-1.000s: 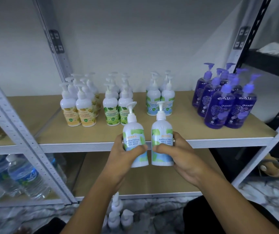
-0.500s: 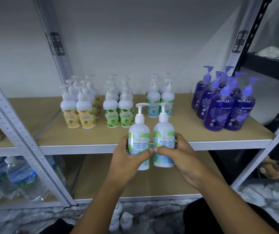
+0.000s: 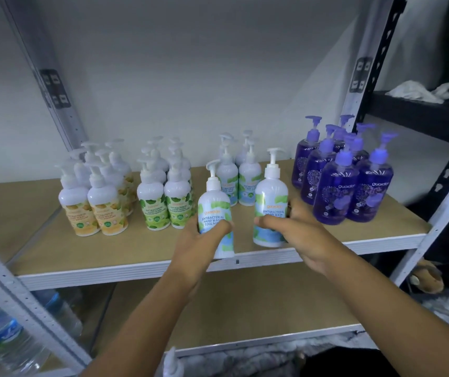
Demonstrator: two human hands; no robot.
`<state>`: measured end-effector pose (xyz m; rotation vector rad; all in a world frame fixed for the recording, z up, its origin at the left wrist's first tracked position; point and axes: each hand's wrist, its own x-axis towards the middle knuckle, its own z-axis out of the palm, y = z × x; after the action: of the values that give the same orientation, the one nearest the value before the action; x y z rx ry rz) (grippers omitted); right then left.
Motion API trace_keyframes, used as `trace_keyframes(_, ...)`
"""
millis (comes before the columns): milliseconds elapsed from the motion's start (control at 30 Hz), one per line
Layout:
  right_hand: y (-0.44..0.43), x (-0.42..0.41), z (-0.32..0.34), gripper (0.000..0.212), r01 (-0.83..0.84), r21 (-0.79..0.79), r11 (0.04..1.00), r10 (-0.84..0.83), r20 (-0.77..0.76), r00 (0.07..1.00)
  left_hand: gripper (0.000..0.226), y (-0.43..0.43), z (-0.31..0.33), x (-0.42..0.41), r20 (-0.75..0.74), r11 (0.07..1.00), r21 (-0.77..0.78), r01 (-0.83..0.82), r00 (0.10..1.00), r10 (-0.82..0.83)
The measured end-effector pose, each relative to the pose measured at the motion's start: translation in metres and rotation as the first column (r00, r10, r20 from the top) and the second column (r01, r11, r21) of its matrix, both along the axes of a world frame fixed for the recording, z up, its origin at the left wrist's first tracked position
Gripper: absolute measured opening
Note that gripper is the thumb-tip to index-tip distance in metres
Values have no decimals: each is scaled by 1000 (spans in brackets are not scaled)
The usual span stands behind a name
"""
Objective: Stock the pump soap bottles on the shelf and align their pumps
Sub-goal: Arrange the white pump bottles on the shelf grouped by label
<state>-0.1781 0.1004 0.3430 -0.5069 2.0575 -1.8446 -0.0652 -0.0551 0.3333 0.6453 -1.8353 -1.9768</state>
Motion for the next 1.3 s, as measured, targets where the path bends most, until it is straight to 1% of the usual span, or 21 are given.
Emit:
trace_keyframes(167, -15, -26, -15, 50, 46, 38, 998, -44, -69, 997, 59, -5, -16, -25, 8, 997, 63, -35, 999, 35)
trace_keyframes(300, -21, -30, -33, 53, 56, 58, 997, -46, -162, 986, 45, -4, -25, -29, 1, 992, 105, -71, 997, 71)
trace_keyframes(400, -24, -33, -39, 58, 75, 68, 995, -57, -240, 969, 41, -5, -24, -33, -35, 986, 141, -91, 995, 96)
trace_keyframes(533, -24, -36, -43, 67, 88, 100, 991, -59, -263, 963, 35, -5, -26, -32, -50, 979, 168, -111, 991, 121)
trace_keyframes(633, -22, -38, -49, 84, 85, 156, 984, -38, -277, 960, 24, -5, -28, -32, -45, 979, 168, -116, 991, 126)
trace_keyframes(700, -22, -39, -53, 90, 109, 246, 963, -26, -319, 948, 33, -4, -28, -31, -44, 981, 165, -106, 992, 115)
trace_keyframes(767, -22, -39, -54, 85, 145, 302, 942, -32, -351, 936, 37, -4, -28, -31, -47, 982, 161, -97, 993, 106)
trace_keyframes(833, -25, -40, -52, 78, 178, 323, 930, -48, -372, 927, 30, -4, -29, -32, -56, 981, 167, -96, 993, 107)
trace_keyframes(867, -27, -41, -51, 74, 191, 330, 924, -54, -382, 923, 32, -4, -29, -32, -55, 980, 173, -99, 992, 110)
trace_keyframes(967, -35, -47, -52, 66, 220, 336, 916, -74, -397, 915, 50, -4, -29, -34, -54, 981, 169, -97, 993, 107)
trace_keyframes(1033, -40, -51, -54, 60, 237, 337, 911, -84, -410, 908, 57, -5, -30, -36, -49, 983, 157, -96, 993, 105)
trace_keyframes(1100, -44, -55, -55, 57, 244, 336, 910, -87, -421, 903, 52, -7, -32, -38, -45, 985, 143, -94, 994, 102)
trace_keyframes(1200, -48, -59, -57, 54, 255, 316, 914, -100, -434, 895, 36, -8, -34, -39, -28, 988, 128, -91, 995, 95)
trace_keyframes(1300, -51, -61, -57, 51, 253, 300, 920, -105, -436, 894, 32, -8, -33, -39, -19, 990, 117, -84, 996, 87)
